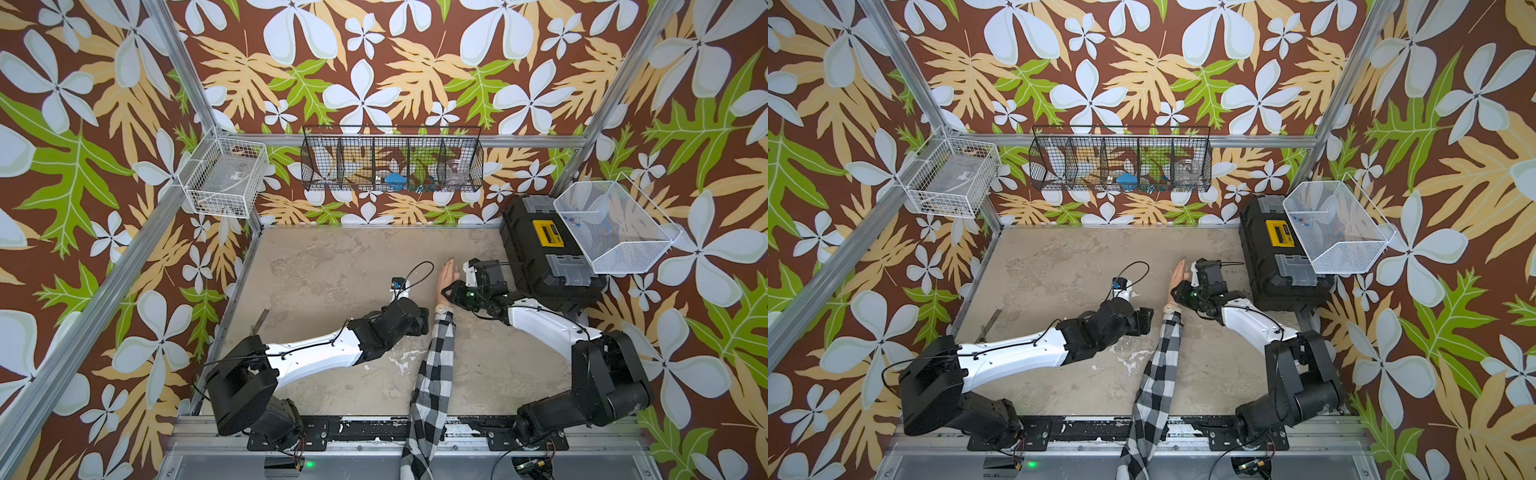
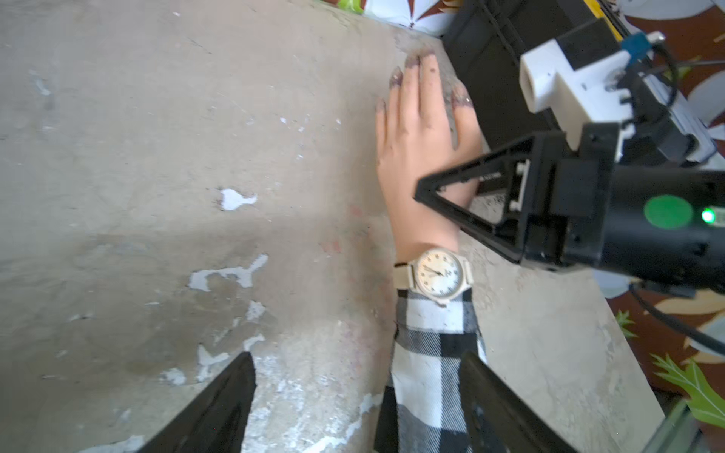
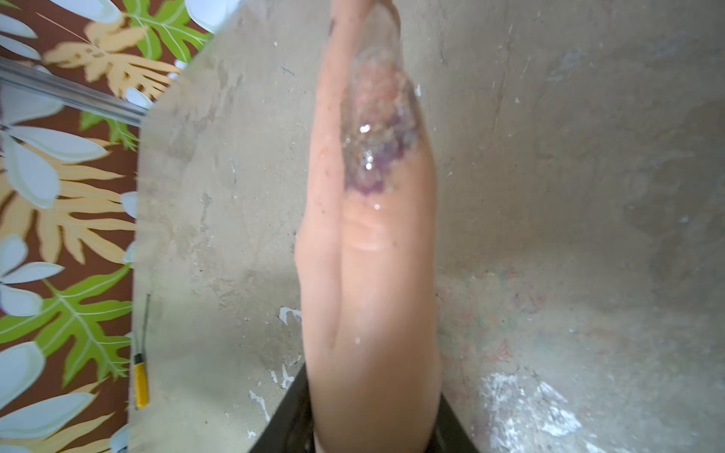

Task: Take off the watch
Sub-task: Adjust the hand at the center of the board.

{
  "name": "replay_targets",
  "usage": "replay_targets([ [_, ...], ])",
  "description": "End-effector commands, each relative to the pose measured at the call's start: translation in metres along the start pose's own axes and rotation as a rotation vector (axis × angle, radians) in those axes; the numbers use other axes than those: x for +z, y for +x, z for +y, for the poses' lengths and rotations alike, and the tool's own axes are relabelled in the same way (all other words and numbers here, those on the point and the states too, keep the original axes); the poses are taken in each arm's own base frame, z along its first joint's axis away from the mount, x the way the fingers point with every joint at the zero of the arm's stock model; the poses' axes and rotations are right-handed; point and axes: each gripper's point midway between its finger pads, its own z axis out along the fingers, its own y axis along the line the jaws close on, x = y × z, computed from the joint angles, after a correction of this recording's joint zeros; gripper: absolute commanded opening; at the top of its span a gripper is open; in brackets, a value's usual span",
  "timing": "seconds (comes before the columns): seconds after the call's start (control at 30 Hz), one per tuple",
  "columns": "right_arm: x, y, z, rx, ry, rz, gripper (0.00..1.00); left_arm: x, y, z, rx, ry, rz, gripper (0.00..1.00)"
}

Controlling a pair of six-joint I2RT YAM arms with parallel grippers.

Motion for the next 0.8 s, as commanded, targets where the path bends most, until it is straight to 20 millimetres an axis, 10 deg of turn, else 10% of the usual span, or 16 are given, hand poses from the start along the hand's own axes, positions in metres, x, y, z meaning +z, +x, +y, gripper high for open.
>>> replay_targets([
  [0.0, 0.002, 0.002, -0.018, -0.084, 0.211, -0.010, 0.36, -0.002, -0.010, 0.033, -0.026, -0.080, -0.014, 0.83],
  [0.33, 0.025, 0.013, -0.009, -0.289, 0.497, 0.033, 0.36, -0.012, -0.039, 0.103, -0.127, -0.172, -0.057, 0.87],
  [0.77, 0.054, 0.034, 0.022, -0.494, 0.701, 0.065, 0.38, -0.017, -0.048, 0.145, -0.198, -0.216, -0.070, 0.87],
])
